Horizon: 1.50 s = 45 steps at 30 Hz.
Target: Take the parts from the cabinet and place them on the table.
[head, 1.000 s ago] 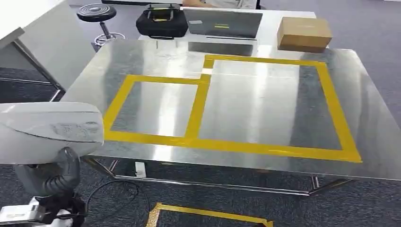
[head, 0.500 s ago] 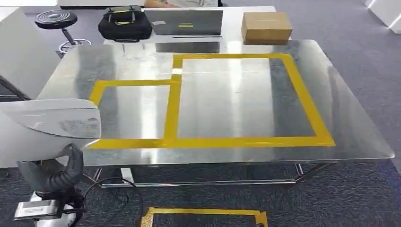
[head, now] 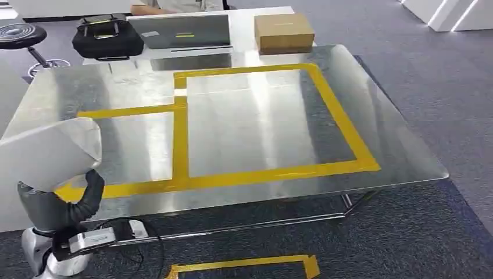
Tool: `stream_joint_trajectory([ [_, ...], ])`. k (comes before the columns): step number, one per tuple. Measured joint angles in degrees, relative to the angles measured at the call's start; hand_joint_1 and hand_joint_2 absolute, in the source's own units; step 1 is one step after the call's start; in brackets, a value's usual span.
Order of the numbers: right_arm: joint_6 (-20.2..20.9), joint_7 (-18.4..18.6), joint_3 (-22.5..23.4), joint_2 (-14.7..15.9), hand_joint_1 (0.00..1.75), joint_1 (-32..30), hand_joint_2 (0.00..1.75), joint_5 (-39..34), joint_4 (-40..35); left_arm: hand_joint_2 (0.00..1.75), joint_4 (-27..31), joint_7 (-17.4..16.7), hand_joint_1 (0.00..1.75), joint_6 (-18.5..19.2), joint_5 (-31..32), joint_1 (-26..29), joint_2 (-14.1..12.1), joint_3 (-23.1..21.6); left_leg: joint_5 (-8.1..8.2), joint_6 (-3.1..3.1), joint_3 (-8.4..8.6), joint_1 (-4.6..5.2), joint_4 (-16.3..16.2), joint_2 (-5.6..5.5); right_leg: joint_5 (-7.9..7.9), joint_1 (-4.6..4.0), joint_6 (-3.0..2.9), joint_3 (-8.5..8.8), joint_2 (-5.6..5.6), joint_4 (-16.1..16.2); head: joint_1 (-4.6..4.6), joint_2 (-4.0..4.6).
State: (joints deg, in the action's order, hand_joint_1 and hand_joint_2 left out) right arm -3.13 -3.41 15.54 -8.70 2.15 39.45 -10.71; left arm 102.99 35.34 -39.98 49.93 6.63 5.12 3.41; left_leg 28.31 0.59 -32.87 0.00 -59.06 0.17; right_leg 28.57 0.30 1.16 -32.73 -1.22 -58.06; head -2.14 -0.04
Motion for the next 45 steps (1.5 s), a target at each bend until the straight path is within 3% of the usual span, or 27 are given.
stream_joint_trajectory([
  [2, 0.2, 1.18, 0.0, 0.0, 0.0, 0.1, 0.0, 0.42, 0.0, 1.75, -1.31, -0.24, 1.75, 0.0, 5.62, -1.59, 0.5, 1.82, -0.26, 0.49, -0.1, -0.1, 0.4, -0.18, -0.01, 0.04, 0.63, 0.07, 0.18, 0.23, -0.07, 0.0],
  [4, 0.87, 1.94, 0.0, 0.0, 0.0, 0.43, 0.0, 0.76, 0.0, 1.75, -3.34, -0.35, 1.75, 0.0, 10.58, -3.96, 1.01, 3.44, -0.64, 1.09, 0.18, -0.46, 0.98, -0.06, 1.71, 0.13, 1.18, -1.21, 0.54, -1.87, 0.08, 0.0],
  [6, 1.62, 2.58, 0.0, 0.0, 0.0, 1.02, 0.0, 0.83, 0.0, 1.75, -6.28, -0.77, 1.75, 0.0, 15.04, -6.83, 1.18, 5.36, -0.69, 1.29, 0.05, -0.44, 0.95, 0.08, 5.93, 0.3, 1.48, -5.44, 0.65, -10.72, 0.24, 0.0],
  [8, 2.05, 2.78, 0.0, 0.0, 0.0, 1.11, 0.0, 0.83, 0.0, 1.75, -9.21, -2.42, 1.75, 0.0, 17.45, -9.2, 0.94, 6.95, -0.67, 1.32, 0.03, -0.41, 0.9, 0.24, 7.59, 0.3, 1.7, -8.69, 0.71, -17.1, 0.28, 0.0],
  [9, 2.36, 2.86, 0.0, 0.0, 0.0, 1.08, 0.0, 0.85, 0.0, 1.75, -10.74, -3.71, 1.75, 0.0, 18.75, -10.3, 0.68, 7.39, -0.67, 1.32, 0.08, -0.41, 0.9, 0.23, 6.51, 0.33, 1.72, -8.65, 0.74, -16.7, 0.22, 0.0],
  [10, 2.45, 2.97, 0.0, 0.0, 0.0, 1.14, 0.0, 0.92, 0.0, 1.75, -12.29, -5.47, 1.75, 0.0, 19.8, -11.43, 0.21, 7.71, -0.67, 1.31, 0.1, -0.42, 0.87, 0.22, 4.2, 0.34, 1.69, -7.33, 0.77, -13.67, 0.28, 0.0],
  [12, 2.89, 3.3, 0.0, 0.0, 0.0, 1.59, 0.0, 1.16, -0.02, 1.75, -15.99, -9.32, 1.75, 0.0, 22.19, -14.04, -2.03, 7.91, -0.57, 1.13, 0.22, -0.44, 0.73, 0.22, -0.82, 0.37, 1.38, -2.56, 1.12, -3.75, 0.28, 0.0],
  [14, 3.76, 3.39, -0.02, 0.0, 0.0, 2.16, 0.0, 1.44, -0.02, 1.75, -19.74, -12.88, 1.75, 0.0, 23.51, -16.67, -4.62, 7.91, -0.42, 0.4, -0.28, 0.06, 0.23, 0.22, -0.29, 0.22, 0.92, -0.53, 1.33, 0.13, 0.28, 0.0],
  [17, 5.05, 3.17, 0.0, 0.02, 0.0, 2.31, 0.0, 1.79, -0.02, 1.75, -26.98, -16.0, 1.75, 0.0, 23.97, -20.56, -8.93, 7.84, -0.94, -0.54, -0.21, -0.06, 0.81, 0.32, -0.59, 0.04, 0.02, -0.87, 1.11, -0.11, 0.11, 0.0],
  [19, 5.29, 2.95, 0.0, 0.02, 0.0, 2.55, 0.0, 1.83, -0.09, 1.75, -29.64, -16.55, 1.75, 0.0, 23.79, -21.86, -10.88, 7.86, 0.45, -1.16, -0.71, -0.24, -0.48, 0.19, -0.97, 0.41, -0.76, -0.62, 1.0, 0.37, -0.17, 0.0],
  [22, 5.38, 2.69, 0.0, 0.0, 0.0, 2.76, 0.0, 1.84, -0.09, 1.75, -33.07, -16.83, 1.75, 0.0, 23.73, -23.45, -12.57, 7.84, 6.33, -1.81, -6.51, -0.29, -13.01, 0.12, -0.81, 0.35, -1.3, -0.56, 1.02, 0.38, -0.37, 0.0],
  [23, 5.42, 2.62, 0.0, 0.0, 0.0, 2.75, 0.0, 1.86, -0.09, 1.75, -34.54, -17.44, 1.75, 0.0, 23.32, -23.63, -13.14, 7.78, 7.11, -1.89, -8.19, -0.3, -16.34, 0.12, -0.77, 0.33, -1.36, -0.55, 0.98, 0.36, -0.41, 0.0],
  [24, 5.42, 2.53, 0.0, 0.02, 0.0, 2.74, 0.0, 1.88, -0.11, 1.75, -36.14, -18.12, 1.75, 0.0, 22.79, -23.91, -13.8, 7.71, 6.4, -1.87, -8.55, -0.34, -16.75, 0.12, -0.73, 0.32, -1.41, -0.48, 0.85, 0.36, -0.39, 0.0],
  [25, 5.46, 2.45, 0.0, 0.02, 0.0, 2.76, 0.0, 1.88, -0.11, 1.75, -38.17, -18.9, 1.75, 0.0, 22.42, -24.53, -14.57, 7.58, 4.59, -1.78, -7.9, -0.37, -14.97, 0.12, -0.71, 0.31, -1.41, -0.41, 0.7, 0.34, -0.44, 0.0],
  [27, 5.57, 2.4, -0.02, 0.0, 0.0, 2.86, 0.0, 1.92, -0.2, 1.75, -42.17, -20.58, 1.75, 0.0, 22.72, -26.68, -16.59, 7.32, -1.06, -1.32, -3.98, -0.37, -5.75, 0.11, -0.61, 0.22, -1.37, -0.07, 0.48, 0.33, -0.44, 0.0],
  [28, 5.66, 2.34, -0.02, 0.0, 0.0, 2.87, 0.0, 2.01, -0.31, 1.75, -44.29, -21.69, 1.75, 0.0, 23.05, -28.18, -17.18, 7.21, -2.93, -1.0, -2.28, -0.33, -1.59, 0.03, -0.51, 0.19, -1.22, -0.05, 0.45, 0.34, -0.44, 0.0],
  [30, 5.88, 2.25, -0.04, 0.0, 0.0, 3.21, 0.0, 2.19, -0.37, 1.75, -50.12, -24.09, 1.75, -0.02, 24.69, -32.1, -18.88, 6.67, -1.79, -0.67, -1.46, -0.06, 0.66, -0.01, -0.53, -0.25, -0.8, -0.74, 0.51, 0.05, -0.42, 0.0],
  [33, 5.97, 2.21, -0.07, 0.0, 0.0, 3.36, 0.0, 2.21, -0.44, 1.75, -56.62, -25.42, 1.75, -0.02, 25.7, -35.66, -20.51, 5.39, -2.07, 0.01, -1.55, -0.32, 1.0, -0.04, -0.57, -0.33, 0.05, -0.66, 0.57, 0.35, -0.35, 0.0],
  [35, 5.94, 2.23, -0.07, 0.0, 0.0, 3.53, 0.0, 2.14, -0.55, 1.75, -59.63, -25.51, 1.75, -0.04, 25.74, -37.87, -20.83, 4.48, -2.28, 0.63, -1.33, -0.61, 1.24, 0.04, 1.81, -0.19, 0.82, -2.6, 0.68, -3.01, -0.02, 0.0],
  [36, 5.92, 2.27, -0.07, 0.0, 0.0, 3.67, 0.0, 2.01, -0.55, 1.75, -60.66, -25.51, 1.75, -0.04, 25.87, -38.48, -20.9, 3.99, -2.28, 0.79, -1.39, -0.59, 1.23, 0.04, 3.86, -0.06, 1.02, -4.77, 0.75, -7.5, 0.06, 0.0],
  [37, 5.9, 2.36, -0.07, 0.0, 0.0, 3.7, 0.0, 1.9, -0.55, 1.75, -61.61, -25.55, 0.0, -0.04, 25.96, -38.91, -20.88, 3.67, -2.24, 0.84, -1.38, -0.54, 1.23, 0.08, 5.67, 0.02, 1.2, -7.07, 0.78, -12.12, -0.05, 0.0],
  [38, 5.9, 2.45, -0.07, 0.0, 0.0, 3.65, 0.0, 1.84, -0.55, 1.75, -62.61, -25.57, 0.0, -0.04, 26.09, -39.28, -20.81, 3.23, -2.19, 0.93, -1.37, -0.53, 1.2, 0.11, 6.86, 0.01, 1.35, -9.17, 0.77, -16.08, 0.06, 0.0],
  [39, 5.9, 2.53, -0.07, 0.0, 0.0, 3.61, 0.0, 1.81, -0.55, 1.75, -63.34, -25.64, 0.0, -0.04, 26.18, -39.37, -20.72, 2.86, -2.16, 0.95, -1.32, -0.52, 1.18, 0.12, 6.65, 0.01, 1.41, -10.11, 0.77, -17.48, 0.02, 0.0],
  [40, 5.9, 2.6, -0.07, 0.0, 0.0, 3.61, 0.0, 1.77, -0.55, 1.75, -63.85, -25.79, 0.0, -0.04, 26.24, -39.42, -20.63, 2.53, -2.14, 0.94, -1.29, -0.52, 1.17, 0.11, 5.04, 0.02, 1.42, -9.76, 0.77, -16.13, 0.02, 0.0],
  [43, 5.99, 2.77, -0.07, 0.0, 0.0, 3.77, 0.0, 1.77, -0.55, 1.75, -65.22, -26.08, 0.0, -0.07, 26.35, -40.31, -20.42, 1.62, -1.85, 0.63, -1.17, -0.53, 0.87, 0.03, -2.34, 0.01, 0.81, -3.53, 0.94, -2.35, 0.06, 0.0],
  [44, 5.99, 2.8, -0.09, 0.0, 0.0, 3.92, 0.0, 1.77, -0.57, 1.75, -65.61, -26.08, 0.0, -0.07, 26.18, -40.64, -20.42, 1.26, -1.72, 0.38, -1.33, -0.38, 0.87, 0.04, -1.2, -0.12, 0.45, -2.52, 1.13, -0.66, 0.0, 0.0],
  [45, 6.03, 2.77, -0.07, 0.0, 0.0, 3.96, 0.0, 1.77, -0.57, 1.75, -65.9, -26.08, 0.0, -0.07, 26.11, -40.99, -20.44, 1.07, -1.68, 0.13, -1.65, -0.14, 0.44, 0.01, -1.46, -0.2, 0.23, -1.87, 1.03, 0.31, -0.11, 0.0],
])
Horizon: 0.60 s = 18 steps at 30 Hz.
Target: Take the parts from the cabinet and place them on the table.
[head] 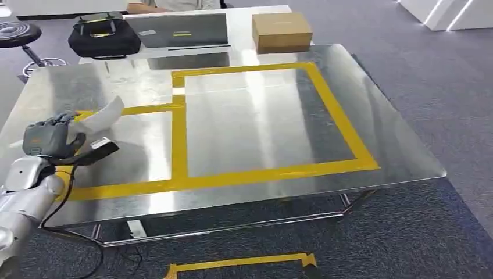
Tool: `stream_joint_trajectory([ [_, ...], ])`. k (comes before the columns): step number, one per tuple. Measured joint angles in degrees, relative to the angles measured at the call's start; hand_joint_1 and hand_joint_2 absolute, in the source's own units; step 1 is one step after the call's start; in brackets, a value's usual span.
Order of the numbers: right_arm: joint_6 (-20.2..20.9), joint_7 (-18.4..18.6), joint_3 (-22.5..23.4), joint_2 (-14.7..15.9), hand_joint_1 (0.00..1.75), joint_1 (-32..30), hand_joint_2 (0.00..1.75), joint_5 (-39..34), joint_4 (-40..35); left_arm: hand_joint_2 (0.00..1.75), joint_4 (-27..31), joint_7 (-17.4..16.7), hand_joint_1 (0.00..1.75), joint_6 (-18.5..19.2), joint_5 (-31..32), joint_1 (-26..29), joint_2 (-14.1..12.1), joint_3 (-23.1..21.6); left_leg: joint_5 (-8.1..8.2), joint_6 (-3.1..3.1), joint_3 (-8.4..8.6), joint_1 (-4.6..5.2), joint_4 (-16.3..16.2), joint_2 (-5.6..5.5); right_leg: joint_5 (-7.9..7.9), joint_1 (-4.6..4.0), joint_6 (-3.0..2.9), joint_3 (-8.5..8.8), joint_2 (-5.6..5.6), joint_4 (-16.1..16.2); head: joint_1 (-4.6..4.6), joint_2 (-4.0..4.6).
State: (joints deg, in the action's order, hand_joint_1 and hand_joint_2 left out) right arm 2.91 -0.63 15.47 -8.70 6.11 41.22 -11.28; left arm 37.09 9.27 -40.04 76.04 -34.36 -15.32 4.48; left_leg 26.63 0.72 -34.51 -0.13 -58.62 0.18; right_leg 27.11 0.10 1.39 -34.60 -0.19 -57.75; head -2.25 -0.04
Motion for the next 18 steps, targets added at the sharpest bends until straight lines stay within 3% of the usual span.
stream_joint_trajectory([
  [3, 0.07, -0.07, 0.0, 0.0, 0.0, -0.27, 0.0, -0.07, 0.0, 1.75, -0.7, 0.02, 0.0, -0.02, -0.46, -0.28, 0.07, -0.59, -0.26, -0.81, 0.21, -0.07, 0.41, 0.03, -0.15, -0.02, -0.68, -0.12, -0.17, -0.25, 0.11, 0.0],
  [4, 0.04, -0.24, 0.02, 0.0, 0.0, -0.3, 0.0, -0.07, 0.0, 1.75, -0.85, 0.17, 0.0, -0.04, -0.94, -0.37, -0.06, -0.7, 0.38, -1.09, 0.0, -0.21, 0.13, 0.03, -0.45, 0.47, -1.15, 0.24, -0.09, 0.3, 0.07, 0.0],
  [5, -0.09, -0.46, 0.02, 0.0, 0.0, -0.23, 0.0, -0.09, 0.0, 1.75, -1.05, 0.44, 0.0, -0.04, -1.46, -0.6, -0.11, -0.85, 1.51, -1.41, -0.55, -0.24, -1.49, -0.02, -0.5, 0.41, -1.31, 0.35, -0.17, 0.41, -0.08, 0.0],
  [6, -0.04, -0.59, 0.02, 0.0, 0.0, -0.11, 0.0, -0.09, -0.02, 1.75, -1.33, 0.44, 0.0, -0.04, -1.86, -0.97, -0.13, -0.94, 3.41, -1.64, -2.08, -0.27, -4.91, -0.03, -0.46, 0.41, -1.73, 0.36, -0.14, 0.4, -0.09, 0.0],
  [8, -0.02, -0.7, 0.02, -0.02, 0.0, -0.14, 0.0, -0.09, -0.02, 1.75, -2.01, 0.54, 0.0, -0.04, -2.32, -1.02, -0.09, -1.13, 7.34, -2.03, -6.39, -0.32, -14.32, -0.03, -0.4, 0.41, -1.81, 0.41, -0.14, 0.38, -0.06, 0.0],
  [9, -0.02, -0.7, 0.02, -0.02, 0.0, -0.23, 0.0, -0.09, -0.02, 1.75, -2.25, 0.55, 0.0, -0.04, -2.32, -0.85, -0.04, -1.27, 7.82, -2.14, -7.76, -0.37, -16.97, -0.02, -0.38, 0.41, -1.85, 0.41, -0.15, 0.34, -0.09, 0.0],
  [10, -0.02, -0.7, 0.02, -0.02, 0.0, -0.36, 0.0, -0.09, -0.02, 1.75, -2.51, 0.57, 0.0, -0.04, -2.32, -0.78, -0.02, -1.4, 6.84, -2.15, -7.74, -0.46, -16.76, -0.02, -0.37, 0.41, -1.85, 0.43, -0.18, 0.27, -0.09, 0.0],
  [11, -0.02, -0.79, 0.02, -0.02, 0.0, -0.38, 0.0, -0.09, -0.02, 1.75, -2.71, 0.61, 0.0, -0.04, -2.32, -0.8, -0.02, -1.51, 4.84, -2.08, -6.68, -0.5, -14.26, -0.02, -0.33, 0.41, -1.8, 0.43, -0.22, 0.2, -0.06, 0.0],
  [12, -0.02, -1.03, 0.02, -0.02, 0.0, -0.35, 0.0, -0.09, -0.02, 1.75, -2.8, 0.66, 0.0, -0.07, -2.32, -0.88, -0.04, -1.62, 2.14, -1.93, -4.53, -0.51, -9.64, -0.02, -0.26, 0.41, -1.72, 0.48, -0.3, 0.09, -0.06, 0.0],
  [13, -0.02, -1.22, 0.02, -0.02, 0.0, -0.29, 0.0, -0.11, -0.02, 0.0, -2.82, 0.83, 0.0, -0.04, -2.34, -1.04, -0.06, -1.7, -0.13, -1.8, -2.32, -0.51, -5.01, -0.02, -0.17, 0.41, -1.63, 0.54, -0.33, 0.0, -0.11, 0.0],
  [14, 0.0, -1.44, 0.02, -0.02, 0.0, -0.28, 0.0, -0.13, -0.02, 0.0, -2.84, 1.31, 0.0, -0.07, -2.79, -1.24, -0.06, -1.86, -0.72, -1.51, -0.55, -0.48, -1.11, -0.02, -0.05, 0.37, -1.41, 0.52, -0.35, -0.06, -0.02, 0.0],
  [15, 0.02, -1.53, 0.02, -0.02, 0.0, -0.21, 0.0, -0.2, -0.02, 0.0, -2.88, 1.75, 0.0, -0.07, -3.51, -1.39, 0.02, -2.01, -0.19, -1.37, 0.17, -0.22, 0.31, -0.07, 0.06, -0.04, -1.06, 0.19, -0.45, -0.4, -0.04, 0.0],
  [18, 0.15, -1.81, 0.02, -0.02, 0.0, -0.4, 0.0, -0.26, -0.02, 0.0, -2.88, 3.11, 0.0, -0.09, -6.04, -0.89, 0.18, -2.6, -0.13, -0.56, -0.18, 0.03, -0.09, -0.11, -0.22, 0.17, -0.19, 0.21, -0.38, 0.02, 0.02, 0.0],
])
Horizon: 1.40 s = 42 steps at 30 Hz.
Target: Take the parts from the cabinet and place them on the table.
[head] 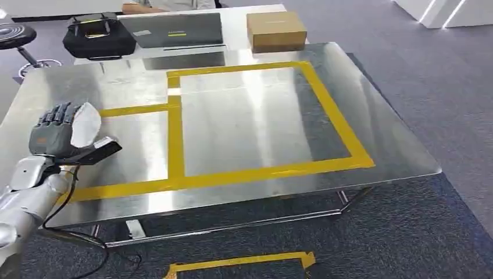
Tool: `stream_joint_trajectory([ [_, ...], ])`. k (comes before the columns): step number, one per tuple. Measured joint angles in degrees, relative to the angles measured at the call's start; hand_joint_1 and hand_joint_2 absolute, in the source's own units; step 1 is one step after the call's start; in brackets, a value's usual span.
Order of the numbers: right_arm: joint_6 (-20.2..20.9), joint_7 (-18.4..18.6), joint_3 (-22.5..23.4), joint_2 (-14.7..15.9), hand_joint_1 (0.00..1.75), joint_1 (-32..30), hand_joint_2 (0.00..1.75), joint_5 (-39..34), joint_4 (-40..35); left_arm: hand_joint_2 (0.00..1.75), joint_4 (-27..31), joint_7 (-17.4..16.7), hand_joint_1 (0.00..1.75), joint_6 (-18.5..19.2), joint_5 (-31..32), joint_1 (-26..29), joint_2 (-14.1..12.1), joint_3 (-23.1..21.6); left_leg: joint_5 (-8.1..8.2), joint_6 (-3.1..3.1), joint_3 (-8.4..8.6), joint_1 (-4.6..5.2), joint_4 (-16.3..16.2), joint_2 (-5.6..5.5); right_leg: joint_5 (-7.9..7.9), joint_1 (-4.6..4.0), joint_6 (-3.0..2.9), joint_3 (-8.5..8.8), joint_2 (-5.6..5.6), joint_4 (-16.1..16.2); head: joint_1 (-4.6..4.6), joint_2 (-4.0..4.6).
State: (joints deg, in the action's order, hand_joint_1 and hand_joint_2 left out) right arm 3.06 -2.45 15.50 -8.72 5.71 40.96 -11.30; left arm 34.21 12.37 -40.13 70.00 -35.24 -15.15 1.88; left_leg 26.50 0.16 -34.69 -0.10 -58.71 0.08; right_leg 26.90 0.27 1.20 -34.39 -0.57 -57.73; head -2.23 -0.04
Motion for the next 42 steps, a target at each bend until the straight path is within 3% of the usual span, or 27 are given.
stream_joint_trajectory([
  [2, -0.13, -0.11, 0.0, 0.0, 0.0, -0.06, 0.0, -0.18, 0.0, 0.0, 0.4, 1.62, 0.0, 0.0, -2.27, 0.17, 0.46, -0.31, -0.48, 0.8, 0.43, -0.55, 0.72, 0.08, 1.2, -0.06, 0.72, -0.87, 0.06, -1.14, 0.07, 0.0],
  [3, -0.31, -0.11, 0.0, 0.0, 0.0, -0.03, 0.0, -0.31, 0.0, 0.0, 0.92, 2.69, 0.0, -0.04, -3.85, 0.33, 0.88, -0.33, -0.47, 1.2, 0.39, -0.58, 0.7, 0.09, 3.12, -0.05, 0.94, -2.06, 0.13, -3.97, 0.22, 0.0],
  [5, -0.88, -0.11, 0.0, 0.0, 0.0, -0.17, 0.0, -0.63, 0.0, 0.0, 2.16, 5.53, 0.0, -0.04, -8.0, 1.55, 1.77, -0.33, -0.56, 1.41, 0.36, -0.49, 0.66, 0.14, 7.55, 0.06, 1.17, -6.42, 0.15, -13.6, 0.2, 0.0],
  [6, -1.05, -0.13, 0.0, 0.0, 0.0, -0.39, 0.0, -0.7, 0.0, 0.0, 2.87, 6.91, 0.0, -0.04, -10.45, 2.46, 2.28, -0.39, -0.68, 1.49, 0.34, -0.45, 0.57, 0.25, 8.77, 0.05, 1.28, -8.14, 0.15, -17.22, 0.31, 0.0],
  [7, -1.09, -0.26, 0.0, -0.04, 0.0, -0.62, 0.0, -0.77, 0.0, 0.0, 4.06, 7.82, 0.0, -0.04, -12.77, 3.56, 2.82, -0.7, -0.68, 1.49, 0.34, -0.44, 0.56, 0.24, 8.46, 0.07, 1.29, -8.52, 0.16, -17.98, 0.24, 0.0],
  [8, -1.11, -0.31, 0.0, -0.04, 0.0, -0.8, 0.0, -0.76, 0.0, 0.0, 5.12, 8.22, 0.0, -0.02, -14.1, 4.47, 3.19, -1.14, -0.67, 1.48, 0.33, -0.44, 0.5, 0.23, 7.0, 0.07, 1.28, -7.59, 0.17, -16.19, 0.26, 0.0],
  [11, -1.25, -0.5, 0.0, -0.04, 0.0, -0.76, 0.0, -0.83, 0.0, 0.0, 7.57, 8.98, 0.0, -0.02, -16.26, 5.8, 3.94, -1.95, -0.58, 1.32, 0.26, -0.44, 0.21, 0.16, 0.51, 0.09, 0.73, -0.04, 0.28, -1.83, 0.31, 0.0],
  [12, -1.25, -0.55, 0.0, -0.07, 0.0, -0.63, 0.0, -0.85, 0.0, 0.0, 8.86, 9.65, 0.0, 0.06, -17.97, 6.31, 4.09, -2.14, -0.51, 1.03, -0.04, 0.09, -0.09, 0.13, 1.15, -0.01, 0.63, 1.3, 0.27, -0.29, 0.3, 0.0],
  [15, -1.27, -0.59, 0.0, -0.13, 0.0, -1.1, 0.0, -0.87, 0.02, 0.0, 13.32, 10.55, 0.0, 0.31, -22.03, 8.71, 4.7, -3.32, -1.34, -0.13, -0.24, -0.15, 0.08, 0.11, 0.45, -0.19, -0.1, 0.69, 0.15, -0.64, 0.17, 0.0],
  [16, -1.27, -0.59, 0.0, -0.13, 0.0, -1.22, 0.0, -0.87, 0.02, 0.0, 14.77, 10.55, 0.0, 0.35, -22.33, 9.44, 4.81, -3.69, -1.32, -0.4, -0.34, -0.15, 0.07, 0.08, -0.07, 0.01, -0.71, 0.66, 0.25, -0.19, 0.26, 0.0],
  [18, -1.38, -0.63, 0.02, -0.13, 0.0, -1.05, 0.0, -0.87, 0.02, 0.0, 16.57, 10.51, 0.0, 0.35, -22.68, 10.34, 4.96, -4.11, 2.36, -0.96, -1.27, -0.34, -2.61, 0.08, -0.77, 0.22, -1.53, 0.15, 0.4, 0.13, -0.05, 0.0],
  [21, -1.38, -0.63, 0.02, -0.15, 0.0, -1.05, 0.0, -0.87, 0.02, 0.0, 18.31, 10.49, 0.0, 0.42, -22.86, 11.23, 5.2, -4.68, 10.09, -1.47, -5.11, -0.43, -15.55, 0.08, -1.81, 0.15, -1.68, -1.36, 0.49, 0.06, -0.11, 0.0],
  [22, -1.38, -0.63, 0.02, -0.15, 0.0, -1.08, 0.0, -0.87, 0.02, 0.0, 18.6, 10.49, 0.0, 0.48, -22.88, 11.61, 5.22, -4.76, 10.64, -1.48, -5.07, -0.43, -17.01, 0.08, -2.29, 0.13, -1.66, -1.94, 0.49, 0.03, -0.13, 0.0],
  [23, -1.38, -0.63, 0.02, -0.15, 0.0, -1.09, 0.0, -0.87, 0.02, 0.0, 18.86, 10.49, 0.0, 0.52, -22.88, 11.85, 5.22, -4.83, 9.98, -1.4, -3.78, -0.44, -15.94, 0.08, -2.82, 0.1, -1.66, -2.58, 0.48, 0.02, -0.13, 0.0],
  [24, -1.38, -0.63, 0.02, -0.15, 0.0, -1.09, 0.0, -0.87, 0.02, 0.0, 19.26, 10.49, 0.0, 0.52, -22.86, 11.91, 5.22, -4.94, 8.33, -1.22, -1.11, -0.43, -12.12, 0.08, -3.42, 0.06, -1.63, -3.24, 0.48, 0.01, -0.13, 0.0],
  [26, -1.38, -0.63, 0.02, -0.22, 0.0, -1.0, 0.0, -0.88, 0.02, 0.0, 20.19, 10.55, 0.0, 0.52, -23.36, 11.86, 5.2, -5.18, 5.03, -0.6, 6.21, -0.34, -1.07, 0.07, -4.51, 0.04, -1.31, -4.2, 0.47, 0.01, -0.11, 0.0],
  [27, -1.4, -0.63, 0.02, -0.26, 0.0, -1.0, 0.0, -0.9, 0.0, 0.0, 20.81, 10.8, 0.0, 0.52, -24.22, 11.84, 5.2, -5.27, 5.93, -0.33, 7.67, -0.06, 2.3, 0.06, -4.94, -0.17, -0.96, -4.55, 0.47, -0.1, -0.15, 0.0],
  [31, -1.68, -1.2, 0.02, -0.31, 0.0, -1.34, 0.0, -1.07, 0.02, 0.0, 25.13, 11.89, 0.0, 0.44, -26.64, 14.32, 5.66, -5.53, 3.6, 0.97, 6.59, 0.53, 1.69, 0.0, -7.12, 0.07, 0.53, -4.6, 0.46, 0.79, -0.09, 0.0],
  [32, -1.73, -1.35, 0.02, -0.28, 0.0, -1.52, 0.0, -1.14, 0.04, 0.0, 26.87, 11.99, 0.0, 0.24, -25.96, 15.02, 6.03, -5.79, 2.6, 1.47, 6.07, -0.05, 2.2, 0.35, -6.42, 0.35, 0.81, -5.11, 0.25, 0.37, -0.09, 0.0],
  [34, -1.97, -1.61, 0.02, -0.28, 0.0, -1.86, 0.0, -1.2, 0.04, 0.0, 30.46, 12.85, 0.0, 0.11, -25.59, 16.89, 6.73, -5.99, 1.33, 2.3, 4.46, -0.03, 2.18, 0.42, 0.88, 0.31, 1.31, -7.23, 0.23, -4.88, 0.39, 0.0],
  [35, -2.08, -1.68, 0.02, -0.28, 0.0, -1.89, 0.0, -1.25, 0.04, 0.0, 32.4, 13.27, 0.0, 0.09, -25.96, 18.33, 7.11, -5.99, 0.71, 2.27, 3.58, 0.0, 2.17, 0.48, 4.59, 0.4, 1.51, -8.11, 0.29, -9.48, 0.48, 0.0],
  [36, -2.32, -1.81, 0.02, -0.28, 0.0, -1.91, 0.0, -1.38, 0.04, 0.0, 34.76, 13.79, 0.0, 0.09, -27.1, 19.87, 7.7, -5.97, 0.03, 2.25, 2.65, 0.04, 2.11, 0.61, 7.07, 0.41, 1.68, -8.76, 0.32, -13.84, 0.39, 0.0],
  [37, -2.47, -1.9, 0.02, -0.28, 0.0, -2.02, 0.0, -1.42, 0.04, 0.0, 36.66, 14.03, 0.0, 0.09, -28.2, 21.28, 8.13, -5.97, -0.61, 2.17, 1.75, 0.04, 2.03, 0.69, 7.56, 0.4, 1.82, -8.79, 0.38, -16.77, 0.48, 0.0],
  [38, -2.58, -2.14, 0.02, -0.28, 0.0, -2.19, 0.0, -1.57, 0.04, 0.0, 38.68, 14.27, 0.0, 0.09, -29.8, 22.62, 8.53, -5.99, -1.23, 2.1, 0.8, 0.04, 1.96, 0.79, 6.37, 0.42, 1.92, -7.82, 0.43, -17.59, 0.41, 0.0],
  [40, -2.78, -2.49, 0.02, -0.28, 0.0, -2.56, 0.0, -1.73, 0.04, 0.0, 41.86, 14.69, 0.0, 0.09, -32.87, 24.97, 9.22, -6.08, -2.33, 1.79, -0.64, 0.01, 1.79, 0.8, 2.55, 0.45, 1.84, -2.9, 0.49, -13.27, 0.46, 0.0],
  [41, -3.04, -2.65, 0.02, -0.28, 0.0, -2.63, 0.0, -1.77, 0.04, 0.0, 43.57, 14.77, 0.0, 0.09, -33.96, 26.23, 9.53, -6.1, -2.86, 1.53, -1.37, -0.01, 1.65, 0.78, 1.85, 0.46, 1.7, 1.34, 0.49, -8.04, 0.46, 0.0],
  [42, -3.08, -2.71, 0.02, -0.28, 0.0, -2.59, 0.0, -1.79, 0.04, 0.0, 45.25, 14.86, 0.0, 0.07, -34.35, 27.27, 9.64, -6.1, -3.24, 1.2, -1.73, 0.03, 1.35, 0.78, 3.37, 0.46, 1.55, 5.5, 0.39, -2.93, 0.44, 0.0],
])
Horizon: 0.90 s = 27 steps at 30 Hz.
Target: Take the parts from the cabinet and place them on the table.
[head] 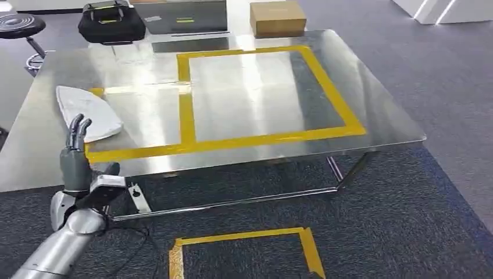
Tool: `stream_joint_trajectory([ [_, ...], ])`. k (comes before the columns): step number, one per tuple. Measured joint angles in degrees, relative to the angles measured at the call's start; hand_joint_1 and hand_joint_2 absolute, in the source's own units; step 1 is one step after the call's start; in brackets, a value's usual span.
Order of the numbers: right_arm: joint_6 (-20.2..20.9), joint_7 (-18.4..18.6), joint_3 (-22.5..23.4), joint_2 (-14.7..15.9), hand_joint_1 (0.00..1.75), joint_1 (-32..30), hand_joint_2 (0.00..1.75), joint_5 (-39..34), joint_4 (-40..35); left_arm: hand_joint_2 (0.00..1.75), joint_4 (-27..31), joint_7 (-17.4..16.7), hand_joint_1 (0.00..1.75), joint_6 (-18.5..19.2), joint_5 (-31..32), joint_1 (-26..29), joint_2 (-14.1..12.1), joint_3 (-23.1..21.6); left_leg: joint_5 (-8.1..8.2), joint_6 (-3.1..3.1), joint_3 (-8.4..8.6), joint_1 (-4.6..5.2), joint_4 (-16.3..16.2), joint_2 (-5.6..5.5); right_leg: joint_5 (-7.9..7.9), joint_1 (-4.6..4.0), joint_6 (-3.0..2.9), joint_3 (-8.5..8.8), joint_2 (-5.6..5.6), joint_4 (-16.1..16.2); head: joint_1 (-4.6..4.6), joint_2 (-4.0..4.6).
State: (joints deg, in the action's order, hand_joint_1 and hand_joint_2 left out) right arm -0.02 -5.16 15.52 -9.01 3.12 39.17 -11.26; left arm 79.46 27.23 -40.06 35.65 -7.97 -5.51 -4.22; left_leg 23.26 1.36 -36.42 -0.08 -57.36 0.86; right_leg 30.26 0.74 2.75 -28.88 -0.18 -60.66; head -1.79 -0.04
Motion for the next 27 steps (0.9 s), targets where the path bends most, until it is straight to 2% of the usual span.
stream_joint_trajectory([
  [1, -0.02, -0.11, 0.0, 0.0, 0.0, 0.01, 0.0, 0.0, 0.0, 0.0, 1.49, 0.09, 0.0, -0.04, -0.09, 1.03, 0.15, 0.04, -0.25, -0.25, -0.44, 0.28, -0.44, 0.03, 1.58, -0.15, -0.17, 3.46, -0.12, 4.83, 0.11, 0.0],
  [2, -0.04, -0.2, 0.02, 0.0, 0.0, -0.02, 0.0, -0.04, 0.02, 0.0, 2.66, 0.15, 0.0, -0.07, 0.0, 1.86, 0.35, 0.13, -0.9, -0.63, -0.62, 0.33, -0.5, 0.03, 2.11, -0.19, -0.51, 3.38, -0.14, 5.31, 0.04, 0.0],
  [3, -0.04, -0.3, 0.02, 0.0, 0.0, -0.24, 0.0, -0.07, 0.02, 0.0, 3.51, 0.28, 0.0, -0.11, -0.09, 2.76, 0.65, 0.22, -1.42, -0.86, -0.62, 0.2, -0.31, 0.02, 1.92, -0.3, -0.76, 2.6, -0.12, 5.16, 0.04, 0.0],
  [4, -0.04, -0.44, 0.04, 0.02, 0.0, -0.5, 0.0, -0.09, 0.04, 0.0, 4.25, 0.42, 0.0, -0.11, -0.48, 3.8, 0.83, 0.26, -1.81, -1.35, -0.55, 0.12, -0.11, 0.0, 1.7, -0.47, -1.2, 2.44, -0.07, 5.1, 0.09, 0.0],
  [5, -0.11, -0.65, 0.13, 0.02, 0.0, -0.89, 0.0, -0.09, 0.11, 0.0, 4.9, 0.57, 0.0, -0.11, -1.03, 4.86, 1.16, 0.26, -1.73, -1.64, -0.81, -0.01, -0.25, -0.17, 1.02, -0.17, -2.04, 2.03, 0.29, 5.4, 0.22, 0.0],
  [6, -0.15, -0.79, 0.26, 0.04, 0.0, -0.92, 0.0, -0.09, 0.11, 0.0, 5.39, 0.68, 0.0, -0.11, -1.49, 6.07, 1.31, 0.42, 1.02, -1.98, -1.21, -0.18, -1.41, -0.35, 0.47, -0.18, -2.69, 1.47, 0.45, 5.4, 0.13, 0.0],
  [7, -0.15, -0.96, 0.35, 0.04, 0.0, -1.02, 0.0, -0.09, 0.11, 0.0, 5.82, 0.74, 0.0, -0.11, -1.92, 7.11, 1.48, 0.7, 4.83, -2.25, -1.71, -0.22, -4.1, -0.39, -0.07, -0.2, -3.14, 0.88, 0.48, 5.39, -0.09, 0.0],
  [9, -0.15, -1.03, 0.37, 0.04, 0.0, -1.16, 0.0, -0.09, 0.13, 0.0, 6.22, 0.74, 0.0, -0.11, -2.73, 8.73, 1.97, 1.29, 11.61, -2.67, -3.14, -0.25, -12.86, -0.44, -1.31, -0.37, -3.3, -0.18, 0.48, 5.27, -0.15, 0.0],
  [10, -0.15, -1.03, 0.39, 0.04, 0.0, -1.21, 0.0, -0.09, 0.13, 0.0, 6.26, 0.74, 0.0, -0.11, -2.88, 9.23, 2.14, 1.55, 12.54, -2.72, -3.38, -0.26, -15.36, -0.44, -1.74, -0.42, -3.31, -0.63, 0.48, 5.24, -0.15, 0.0],
  [11, -0.15, -1.03, 0.44, 0.04, 0.0, -1.35, 0.0, -0.11, 0.13, 0.0, 6.26, 0.74, 0.0, -0.11, -3.23, 10.34, 2.47, 1.94, 11.72, -2.68, -3.01, -0.28, -17.82, -0.44, -2.66, -0.59, -3.31, -1.89, 0.52, 4.98, -0.18, 0.0],
  [12, -0.15, -1.01, 0.44, 0.04, 0.0, -1.39, 0.0, -0.13, 0.13, 0.0, 6.26, 0.74, 0.0, -0.11, -3.24, 11.13, 2.69, 2.25, 9.62, -2.52, -1.62, -0.28, -17.22, -0.45, -3.16, -0.67, -3.28, -2.9, 0.54, 4.75, -0.13, 0.0],
  [14, -0.15, -1.0, 0.46, 0.04, 0.0, -1.38, 0.0, -0.17, 0.13, 0.0, 6.26, 0.74, 0.0, -0.11, -3.21, 11.62, 2.82, 2.55, 8.09, -2.36, -0.29, -0.27, -15.61, -0.45, -3.45, -0.75, -3.27, -3.58, 0.55, 4.5, -0.15, 0.0],
  [15, -0.15, -0.98, 0.48, 0.04, 0.0, -1.37, 0.0, -0.2, 0.13, 0.0, 6.26, 0.72, 0.0, -0.11, -3.17, 12.29, 3.04, 2.97, 6.3, -2.01, 2.57, -0.21, -11.74, -0.46, -3.82, -0.81, -3.2, -4.43, 0.55, 4.14, -0.15, 0.0],
  [16, -0.17, -0.94, 0.5, 0.04, 0.0, -1.34, 0.0, -0.26, 0.13, 0.0, 6.26, 0.57, 0.0, -0.11, -3.24, 13.12, 3.26, 3.63, 5.99, -1.25, 7.6, 0.0, -4.52, -0.52, -4.23, -0.84, -3.04, -5.13, 0.53, 3.66, -0.17, 0.0],
  [17, -0.17, -0.92, 0.52, 0.04, 0.0, -1.36, 0.0, -0.28, 0.13, 0.0, 6.26, 0.33, 0.0, -0.09, -3.48, 13.62, 3.37, 4.09, 7.52, -0.78, 10.27, 0.26, -0.11, -0.47, -4.46, -1.22, -2.73, -5.54, 0.47, 3.31, -0.13, 0.0],
  [18, -0.15, -0.94, 0.55, 0.04, 0.0, -1.39, 0.0, -0.28, 0.13, 0.0, 6.22, -0.13, 0.0, 0.04, -4.31, 14.1, 3.67, 4.7, 8.07, -0.68, 10.73, 0.34, 1.21, -0.47, -5.02, -1.1, -2.34, -5.78, 0.58, 3.3, -0.04, 0.0],
  [19, -0.15, -0.94, 0.59, 0.04, 0.0, -1.34, 0.0, -0.28, 0.13, 0.0, 6.09, -0.35, 0.0, 0.15, -5.02, 14.68, 4.0, 5.18, 7.97, -0.56, 10.22, 0.51, 1.21, -0.48, -5.53, -0.91, -1.98, -6.07, 0.63, 3.32, -0.15, 0.0],
  [20, -0.13, -1.03, 0.59, 0.04, 0.0, -1.38, 0.0, -0.28, 0.13, 0.0, 5.85, -0.37, 0.0, 0.22, -5.22, 15.3, 4.17, 5.82, 7.73, -0.29, 9.88, 0.66, 1.13, -0.49, -6.04, -0.8, -1.61, -6.26, 0.68, 3.37, -0.13, 0.0],
  [21, -0.13, -1.03, 0.59, 0.07, 0.0, -1.55, 0.0, -0.28, 0.17, 0.0, 5.5, -0.37, 0.0, 0.24, -5.31, 15.9, 4.5, 6.16, 6.85, 0.19, 9.4, 0.39, 1.71, -0.4, -6.39, -1.04, -1.13, -6.51, 0.67, 3.44, -0.07, 0.0],
  [22, -0.13, -1.05, 0.63, 0.2, 0.0, -1.56, 0.0, -0.28, 0.22, 0.0, 5.12, -0.31, 0.0, 0.26, -5.31, 16.13, 4.92, 6.36, 6.1, 0.52, 8.92, 0.14, 1.86, -0.06, -4.61, -0.78, -0.97, -6.83, 0.35, 2.68, -0.24, 0.0],
  [23, -0.13, -1.05, 0.66, 0.2, 0.0, -1.65, 0.0, -0.28, 0.22, 0.0, 4.91, -0.31, 0.0, 0.31, -5.4, 16.29, 5.11, 6.51, 5.44, 1.04, 7.89, 0.05, 1.85, -0.14, -0.83, -0.75, -0.63, -8.15, 0.26, 0.23, 0.1, 0.0],
  [24, -0.09, -1.05, 0.66, 0.2, 0.0, -1.65, 0.0, -0.28, 0.22, 0.0, 4.73, -0.33, 0.0, 0.35, -5.53, 16.54, 5.18, 6.75, 4.82, 1.13, 7.04, 0.05, 1.82, -0.14, 2.65, -0.6, -0.42, -9.32, 0.27, -3.55, 0.46, 0.0],
  [25, -0.09, -1.11, 0.68, 0.22, 0.0, -1.61, 0.0, -0.28, 0.22, 0.0, 4.56, -0.66, 0.0, 0.66, -5.53, 16.77, 5.42, 7.04, 4.11, 1.11, 6.3, 0.06, 1.79, -0.12, 5.6, -0.52, -0.14, -10.25, 0.28, -7.79, 0.41, 0.0],
  [26, -0.09, -1.24, 0.72, 0.31, 0.0, -1.59, 0.0, -0.31, 0.22, 0.0, 4.17, -1.7, 0.0, 1.33, -5.68, 16.91, 5.6, 7.41, 3.33, 1.08, 5.17, 0.05, 1.71, -0.09, 7.17, -0.48, 0.06, -11.0, 0.28, -12.08, 0.5, 0.0],
  [27, -0.09, -1.39, 0.77, 0.31, 0.0, -1.6, 0.0, -0.33, 0.22, 0.0, 3.45, -2.57, 0.0, 2.07, -5.88, 17.04, 6.03, 7.71, 2.6, 0.97, 4.22, 0.04, 1.63, -0.06, 6.51, -0.44, 0.22, -10.88, 0.28, -14.26, 0.5, 0.0],
])
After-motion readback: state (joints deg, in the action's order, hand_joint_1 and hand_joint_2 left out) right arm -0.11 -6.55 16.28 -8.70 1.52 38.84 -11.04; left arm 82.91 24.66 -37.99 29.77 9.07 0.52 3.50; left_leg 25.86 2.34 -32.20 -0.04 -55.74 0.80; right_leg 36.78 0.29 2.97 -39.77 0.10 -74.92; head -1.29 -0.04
